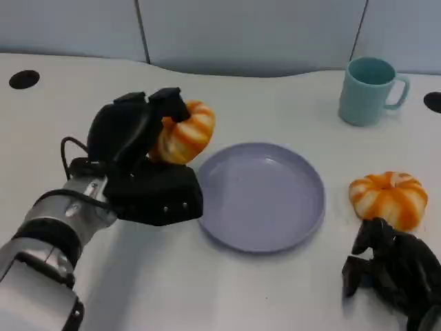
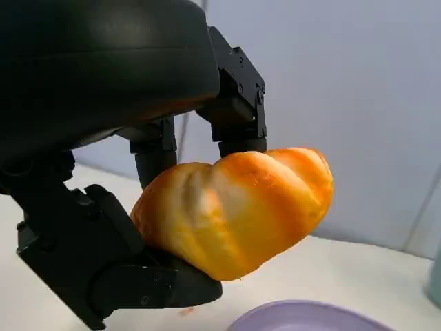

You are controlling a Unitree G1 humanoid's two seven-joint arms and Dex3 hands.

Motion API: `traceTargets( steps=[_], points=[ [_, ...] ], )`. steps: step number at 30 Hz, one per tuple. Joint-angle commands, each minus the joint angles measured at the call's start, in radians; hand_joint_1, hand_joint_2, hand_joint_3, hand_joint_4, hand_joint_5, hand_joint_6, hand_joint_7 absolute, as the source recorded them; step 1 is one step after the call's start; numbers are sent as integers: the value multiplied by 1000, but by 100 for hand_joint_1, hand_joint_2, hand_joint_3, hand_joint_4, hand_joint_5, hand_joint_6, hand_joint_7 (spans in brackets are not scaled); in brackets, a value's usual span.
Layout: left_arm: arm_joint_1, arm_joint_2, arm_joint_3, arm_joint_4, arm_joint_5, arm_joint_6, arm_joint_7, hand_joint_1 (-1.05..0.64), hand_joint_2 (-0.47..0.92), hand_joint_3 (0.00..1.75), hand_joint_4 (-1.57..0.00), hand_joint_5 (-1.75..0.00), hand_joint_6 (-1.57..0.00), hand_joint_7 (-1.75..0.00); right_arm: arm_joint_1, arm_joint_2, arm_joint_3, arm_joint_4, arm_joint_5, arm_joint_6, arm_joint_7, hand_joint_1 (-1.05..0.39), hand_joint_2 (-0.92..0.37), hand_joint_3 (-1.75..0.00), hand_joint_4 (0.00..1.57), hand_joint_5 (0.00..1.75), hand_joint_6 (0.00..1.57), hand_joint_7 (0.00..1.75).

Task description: Grasp the bread from the table and place it into the plate.

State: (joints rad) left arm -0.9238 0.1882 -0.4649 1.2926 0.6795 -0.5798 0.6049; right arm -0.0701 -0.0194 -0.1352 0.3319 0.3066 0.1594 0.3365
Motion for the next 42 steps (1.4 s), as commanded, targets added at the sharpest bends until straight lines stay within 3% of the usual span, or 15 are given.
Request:
traceTargets(
  steps=[1, 11, 19, 25, 26, 28, 30, 31, 33, 35, 37, 38, 41, 42],
  points=[
    [-60, -4, -76, -19, 73, -74, 16, -14, 39, 121, -84, -175, -68, -174, 14, -7, 1, 26, -9, 27, -15, -45, -92, -50, 118, 147, 111, 137],
    [-146, -56, -197, -6, 171, -137, -64, -32, 64, 84, -88, -175, -72, -175, 12, -4, 3, 30, -13, 19, -17, -43, -92, -52, 117, 148, 108, 139],
    [-156, -89, -239, 13, 191, -100, -87, -31, 63, 81, -92, -175, -75, -175, 16, 2, 7, 27, -9, 19, -15, -44, -92, -51, 116, 148, 109, 139],
    [-157, -106, -249, 24, 189, -81, -124, -31, 69, 81, -91, -175, -81, -161, 20, 8, 10, 24, -9, 10, -16, -44, -92, -51, 117, 147, 110, 138],
    [-157, -108, -250, 26, 189, -77, -136, -32, 67, 89, -90, -172, -86, -145, 20, 10, 10, 24, -7, 11, -16, -44, -92, -50, 117, 146, 109, 137],
    [-156, -111, -248, 29, 182, -72, -166, -32, 63, 97, -90, -168, -89, -132, 22, 11, 10, 24, -6, 9, -16, -44, -92, -50, 117, 146, 109, 136],
    [-156, -113, -241, 30, 172, -66, -207, -34, 59, 75, -88, -139, -97, -90, 22, 11, 8, 27, -1, 3, -7, -44, -92, -51, 116, 146, 109, 136],
    [-156, -115, -228, 33, 153, -69, -258, -34, 61, 67, -88, -134, -100, -78, 24, 11, 9, 28, -2, -1, -7, -43, -92, -51, 116, 146, 108, 136],
    [-152, -118, -206, 35, 123, -73, -331, -38, 80, 39, -82, -99, -99, -36, 25, 11, 10, 27, -4, -3, -8, -44, -92, -51, 115, 146, 108, 136],
    [-149, -118, -195, 32, 111, -72, -365, -39, 86, 29, -80, -87, -99, -18, 26, 11, 11, 26, -5, -3, -9, -44, -92, -51, 115, 146, 108, 136],
    [-149, -119, -195, 31, 107, -62, -401, -39, 88, 27, -79, -85, -99, -13, 27, 12, 12, 23, -5, -2, -10, -44, -92, -51, 115, 147, 108, 135],
    [-149, -120, -196, 32, 107, -55, -423, -48, 90, 19, -58, -72, -77, -5, 28, 12, 12, 20, -5, 0, -11, -44, -92, -51, 115, 147, 108, 136],
    [-155, -122, -205, 31, 115, -18, -493, -61, 92, 17, -31, -57, -47, -1, 29, 8, 16, 18, -8, -5, -4, -44, -92, -52, 113, 149, 108, 137],
    [-156, -122, -208, 30, 117, -11, -508, -68, 92, 20, -15, -54, -34, 0, 29, 6, 19, 19, -10, -10, -1, -44, -92, -53, 112, 150, 106, 139]
  ],
)
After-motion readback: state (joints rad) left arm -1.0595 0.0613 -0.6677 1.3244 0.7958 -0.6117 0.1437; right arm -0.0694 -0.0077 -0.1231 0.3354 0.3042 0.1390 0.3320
